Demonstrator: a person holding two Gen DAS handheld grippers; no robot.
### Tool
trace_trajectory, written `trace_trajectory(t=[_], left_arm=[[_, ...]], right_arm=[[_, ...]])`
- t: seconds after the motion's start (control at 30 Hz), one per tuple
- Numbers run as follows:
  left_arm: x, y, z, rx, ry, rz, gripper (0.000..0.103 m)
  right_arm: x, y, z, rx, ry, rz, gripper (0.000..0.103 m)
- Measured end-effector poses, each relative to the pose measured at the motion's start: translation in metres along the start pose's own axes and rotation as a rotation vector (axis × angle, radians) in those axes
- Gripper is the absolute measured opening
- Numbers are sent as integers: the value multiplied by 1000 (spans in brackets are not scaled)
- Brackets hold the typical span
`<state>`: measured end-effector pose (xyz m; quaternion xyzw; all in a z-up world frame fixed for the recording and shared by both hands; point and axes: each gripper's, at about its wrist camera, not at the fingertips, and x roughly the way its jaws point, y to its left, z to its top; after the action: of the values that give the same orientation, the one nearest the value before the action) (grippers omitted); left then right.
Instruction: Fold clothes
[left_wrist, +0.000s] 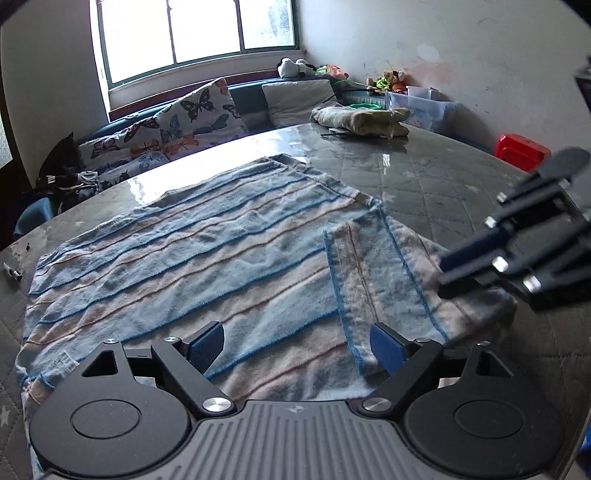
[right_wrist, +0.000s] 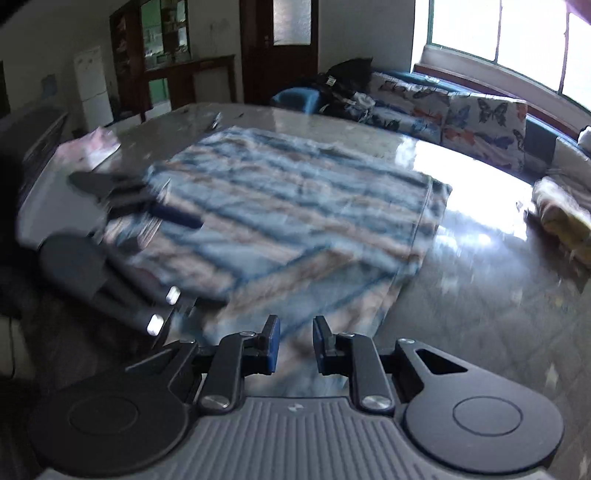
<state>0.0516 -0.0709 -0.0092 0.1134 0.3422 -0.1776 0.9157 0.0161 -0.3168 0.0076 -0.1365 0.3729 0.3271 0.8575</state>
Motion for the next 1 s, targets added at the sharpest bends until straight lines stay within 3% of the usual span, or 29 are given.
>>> trace_trajectory(t=[0.13, 0.33, 0.53, 0.8, 1.0], left_arm=[[-3, -3, -4, 19, -4, 4, 88], [-19, 2, -3, 8, -39, 11, 88], [-23, 4, -13, 13, -13, 22, 88], [-42, 18, -27, -18, -8, 50, 88], [-52, 24, -38, -38, 8, 62, 88]], right_arm=[[-3, 8, -23, 1, 27, -1, 18], [-14, 12, -24, 2, 8, -17, 18], [-16, 13, -29, 28, 17, -14, 19], [-13, 27, -16, -20, -32, 31, 19], [1, 49, -17, -118, 8, 67, 23]])
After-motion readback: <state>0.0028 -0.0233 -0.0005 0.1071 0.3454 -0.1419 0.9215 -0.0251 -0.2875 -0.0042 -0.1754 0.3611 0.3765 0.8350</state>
